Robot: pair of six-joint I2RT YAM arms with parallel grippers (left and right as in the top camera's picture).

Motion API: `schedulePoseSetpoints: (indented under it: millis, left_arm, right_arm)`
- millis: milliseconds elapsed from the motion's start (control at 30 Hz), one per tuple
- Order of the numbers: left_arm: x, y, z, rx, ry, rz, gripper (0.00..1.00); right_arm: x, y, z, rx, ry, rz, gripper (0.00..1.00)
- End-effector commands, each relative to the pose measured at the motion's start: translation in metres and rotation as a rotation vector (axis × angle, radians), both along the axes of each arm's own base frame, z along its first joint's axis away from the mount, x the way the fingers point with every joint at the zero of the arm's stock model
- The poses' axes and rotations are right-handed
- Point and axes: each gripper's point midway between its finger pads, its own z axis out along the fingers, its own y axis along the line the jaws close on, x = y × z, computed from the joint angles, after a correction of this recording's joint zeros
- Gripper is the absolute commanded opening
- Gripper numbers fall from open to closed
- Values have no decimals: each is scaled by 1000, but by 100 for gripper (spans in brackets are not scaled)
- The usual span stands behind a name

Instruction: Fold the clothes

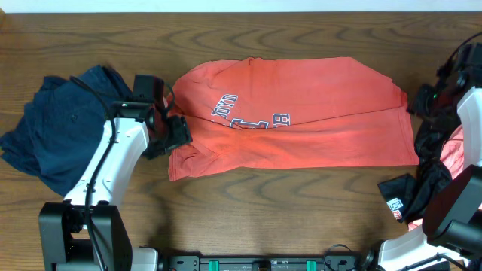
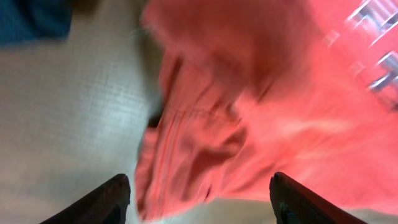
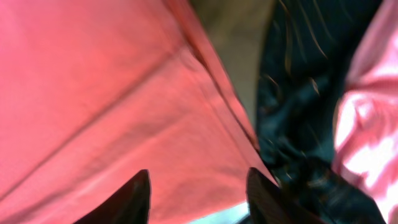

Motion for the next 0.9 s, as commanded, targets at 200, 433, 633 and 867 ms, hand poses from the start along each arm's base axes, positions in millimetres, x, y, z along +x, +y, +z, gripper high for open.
schedulePoseSetpoints:
  millis: [200,433,633,867]
  left_arm:
    - [-37,5,-26,17,107,-7,74]
    - [-48,4,-64,4,78,-8,73]
    - [-59,4,-75,-1,99,-10,9]
    - [-96,26,-71,87,247,27,6]
  right_arm:
    - [-49,3,-69,-42,150,-14,38]
    - [-59,7,-86,-32,160,-36,27]
    - [-64,9,-87,-24,183,-35,14]
    - [-92,7,-87,-24,285,-128,1]
